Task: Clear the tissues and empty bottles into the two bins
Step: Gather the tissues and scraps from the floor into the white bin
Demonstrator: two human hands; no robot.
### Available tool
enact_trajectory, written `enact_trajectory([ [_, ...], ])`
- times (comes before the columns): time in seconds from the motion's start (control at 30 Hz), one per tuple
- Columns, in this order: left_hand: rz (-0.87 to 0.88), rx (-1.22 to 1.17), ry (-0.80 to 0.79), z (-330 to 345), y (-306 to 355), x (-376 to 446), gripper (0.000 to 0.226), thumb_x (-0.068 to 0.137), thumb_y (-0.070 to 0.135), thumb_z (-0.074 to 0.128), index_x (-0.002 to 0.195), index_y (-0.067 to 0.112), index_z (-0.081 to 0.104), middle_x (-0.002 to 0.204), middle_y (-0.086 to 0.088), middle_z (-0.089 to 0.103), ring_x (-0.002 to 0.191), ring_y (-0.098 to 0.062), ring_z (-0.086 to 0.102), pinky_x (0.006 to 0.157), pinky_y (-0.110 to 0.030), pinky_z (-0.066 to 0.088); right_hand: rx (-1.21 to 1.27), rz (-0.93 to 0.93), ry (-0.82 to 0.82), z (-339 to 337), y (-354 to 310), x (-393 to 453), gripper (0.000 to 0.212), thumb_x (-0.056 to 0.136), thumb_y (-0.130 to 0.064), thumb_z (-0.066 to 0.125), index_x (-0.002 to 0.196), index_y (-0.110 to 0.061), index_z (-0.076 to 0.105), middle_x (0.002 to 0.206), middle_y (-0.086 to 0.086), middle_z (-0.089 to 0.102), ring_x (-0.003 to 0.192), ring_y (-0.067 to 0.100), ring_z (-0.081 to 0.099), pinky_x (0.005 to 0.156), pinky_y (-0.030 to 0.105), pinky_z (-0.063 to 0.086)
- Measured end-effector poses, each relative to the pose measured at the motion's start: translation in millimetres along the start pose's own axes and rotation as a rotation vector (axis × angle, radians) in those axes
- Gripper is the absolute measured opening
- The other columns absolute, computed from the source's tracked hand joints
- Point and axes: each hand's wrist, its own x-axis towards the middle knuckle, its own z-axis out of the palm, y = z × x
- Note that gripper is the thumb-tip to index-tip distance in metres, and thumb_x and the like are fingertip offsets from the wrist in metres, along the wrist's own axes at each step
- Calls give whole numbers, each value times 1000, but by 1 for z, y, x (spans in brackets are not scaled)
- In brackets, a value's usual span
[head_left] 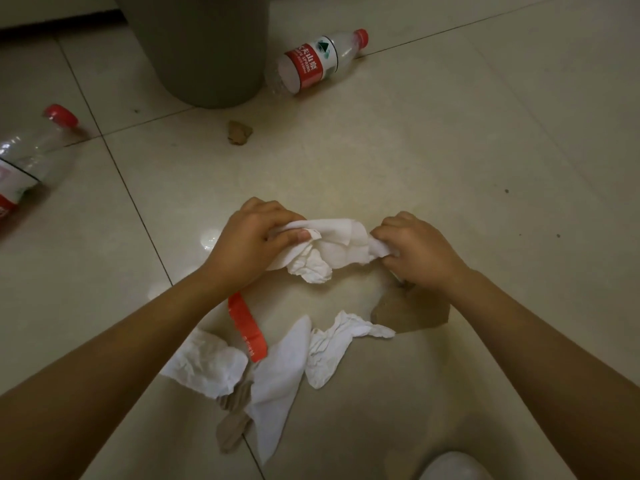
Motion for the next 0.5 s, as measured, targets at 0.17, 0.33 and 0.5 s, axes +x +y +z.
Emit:
enact_trajectory([
  [0.17,-19,22,-3,28,14,3,41,84,56,47,101,28,72,86,10,64,86,-12,46,71,-23,34,62,-7,124,-3,14,-30,20,82,-11,64,101,-16,68,88,0,61,82,18,51,65,30,40],
  [0.33,-36,-20,31,47,30,11,25,90,43,56,103,27,71,89,8,64,89,-16,48,76,-30,37,293,150,441,-7,20,-57,19,85,-7,64,103,-13,63,97,-6,56,85,8,53,72,26,49],
  [0.5,-52,-61,35,52,34,14,29,89,47,50,100,29,69,88,6,63,87,-16,48,75,-29,37,491,272,504,-11,17,-66,16,84,-5,60,97,-15,60,95,-1,63,86,18,58,73,38,51],
])
